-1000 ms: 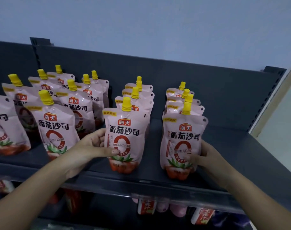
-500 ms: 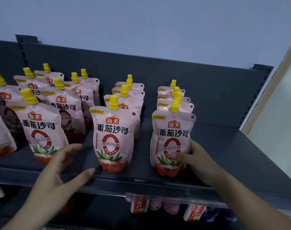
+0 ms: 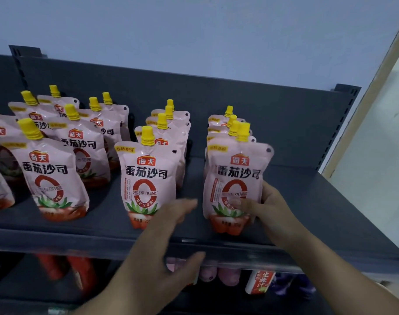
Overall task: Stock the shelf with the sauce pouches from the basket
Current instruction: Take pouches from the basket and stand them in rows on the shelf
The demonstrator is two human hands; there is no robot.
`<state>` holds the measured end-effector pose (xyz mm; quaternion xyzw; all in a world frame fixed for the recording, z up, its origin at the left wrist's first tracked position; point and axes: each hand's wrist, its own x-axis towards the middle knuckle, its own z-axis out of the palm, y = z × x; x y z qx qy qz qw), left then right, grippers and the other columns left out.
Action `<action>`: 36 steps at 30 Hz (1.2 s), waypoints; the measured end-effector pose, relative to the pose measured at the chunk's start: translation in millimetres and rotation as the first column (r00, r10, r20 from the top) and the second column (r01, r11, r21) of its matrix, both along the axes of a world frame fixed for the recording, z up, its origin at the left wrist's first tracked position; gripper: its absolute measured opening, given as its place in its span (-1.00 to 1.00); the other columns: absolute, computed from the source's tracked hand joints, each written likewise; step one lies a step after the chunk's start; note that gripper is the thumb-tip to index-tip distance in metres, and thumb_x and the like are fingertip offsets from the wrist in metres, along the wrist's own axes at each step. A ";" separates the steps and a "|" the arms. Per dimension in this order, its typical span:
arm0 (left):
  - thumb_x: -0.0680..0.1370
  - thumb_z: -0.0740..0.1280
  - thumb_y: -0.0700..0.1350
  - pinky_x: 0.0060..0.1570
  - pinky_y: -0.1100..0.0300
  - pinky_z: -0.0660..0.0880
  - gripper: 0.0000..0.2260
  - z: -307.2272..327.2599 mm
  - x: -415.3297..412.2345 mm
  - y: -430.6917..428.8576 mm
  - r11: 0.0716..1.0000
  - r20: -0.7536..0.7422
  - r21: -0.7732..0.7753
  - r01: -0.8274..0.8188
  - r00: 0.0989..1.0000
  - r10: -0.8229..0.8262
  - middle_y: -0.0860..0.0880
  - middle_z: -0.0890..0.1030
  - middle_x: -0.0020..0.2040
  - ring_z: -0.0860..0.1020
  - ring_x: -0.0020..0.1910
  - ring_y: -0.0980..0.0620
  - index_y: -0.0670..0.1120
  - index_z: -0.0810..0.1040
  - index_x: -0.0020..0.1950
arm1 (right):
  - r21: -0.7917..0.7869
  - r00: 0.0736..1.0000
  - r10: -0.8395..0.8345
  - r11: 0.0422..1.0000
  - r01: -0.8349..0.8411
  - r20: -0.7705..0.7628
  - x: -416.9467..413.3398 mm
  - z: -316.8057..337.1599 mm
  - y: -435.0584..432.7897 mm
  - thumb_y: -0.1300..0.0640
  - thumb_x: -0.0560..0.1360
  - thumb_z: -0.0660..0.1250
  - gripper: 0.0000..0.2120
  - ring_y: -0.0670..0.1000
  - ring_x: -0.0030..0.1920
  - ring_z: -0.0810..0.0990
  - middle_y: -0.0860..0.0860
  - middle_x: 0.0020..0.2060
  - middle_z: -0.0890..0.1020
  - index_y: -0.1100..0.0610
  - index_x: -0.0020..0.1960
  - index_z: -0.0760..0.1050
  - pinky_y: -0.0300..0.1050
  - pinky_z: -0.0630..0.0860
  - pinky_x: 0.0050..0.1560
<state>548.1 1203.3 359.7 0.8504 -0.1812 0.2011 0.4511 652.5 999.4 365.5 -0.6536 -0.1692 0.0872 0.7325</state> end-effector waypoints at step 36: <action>0.55 0.03 0.04 -0.41 0.15 0.36 -0.82 68.8 47.3 -79.3 0.943 0.238 0.240 0.231 0.928 -0.288 0.03 0.50 -0.42 0.45 -0.40 0.00 0.17 0.33 -0.21 | 0.287 0.904 -0.189 0.906 0.312 -0.384 -63.9 50.1 -40.0 0.02 0.21 0.39 -0.78 -0.01 -0.42 0.66 0.08 -0.34 0.69 0.17 -0.36 0.68 -0.19 0.49 -0.37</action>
